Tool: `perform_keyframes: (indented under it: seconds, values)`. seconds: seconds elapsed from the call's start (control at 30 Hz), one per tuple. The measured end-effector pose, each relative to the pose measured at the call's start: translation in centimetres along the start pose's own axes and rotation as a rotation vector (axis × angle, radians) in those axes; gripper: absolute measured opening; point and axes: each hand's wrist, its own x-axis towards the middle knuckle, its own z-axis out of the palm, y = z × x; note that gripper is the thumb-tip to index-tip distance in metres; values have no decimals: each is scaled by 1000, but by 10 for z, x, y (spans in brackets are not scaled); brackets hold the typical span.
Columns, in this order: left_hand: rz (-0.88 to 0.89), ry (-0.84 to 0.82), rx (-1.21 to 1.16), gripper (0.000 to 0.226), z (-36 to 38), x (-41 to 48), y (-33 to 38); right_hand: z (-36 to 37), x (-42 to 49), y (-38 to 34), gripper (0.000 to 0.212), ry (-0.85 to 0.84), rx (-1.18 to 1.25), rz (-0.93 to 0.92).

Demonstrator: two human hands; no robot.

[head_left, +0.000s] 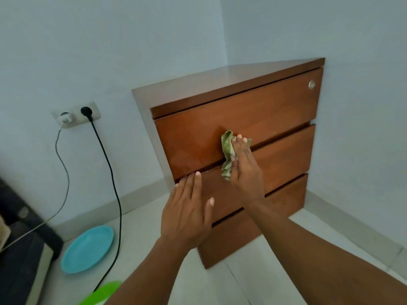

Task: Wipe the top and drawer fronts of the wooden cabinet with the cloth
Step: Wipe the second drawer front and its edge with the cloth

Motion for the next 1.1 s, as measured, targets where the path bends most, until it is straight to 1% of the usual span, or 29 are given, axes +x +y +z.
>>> perform_keyframes:
  seconds: [0.17,0.4,0.57,0.73,0.83,0.9,0.97,1.03,1.1]
  values:
    - [-62,55,-67,80,-1,10,4,-3,12,0,47,19,-24,-29]
    - [-74,-21,109,82,-6,21,9,2,10,2,47,26,-14,-4]
    - [-89,-63,188,85,-9,27,16,-8,13,9,46,-11,-20,-61]
    - [-163,-43,101,82,-14,26,29,-23,8,7,47,-82,-56,-57]
    - [-121,28,55,73,-15,15,25,-31,-2,1,46,-124,-82,-72]
    - [-47,114,22,68,-12,2,13,-35,-8,-6,45,-166,-95,-157]
    - [7,170,4,65,-8,-9,-4,-34,-14,-19,44,-235,-103,-292]
    - [35,166,-8,63,-6,-18,-18,-27,-25,-36,47,-333,-114,-420]
    - [49,128,-27,64,-4,-27,-24,-19,-39,-48,51,-418,-126,-485]
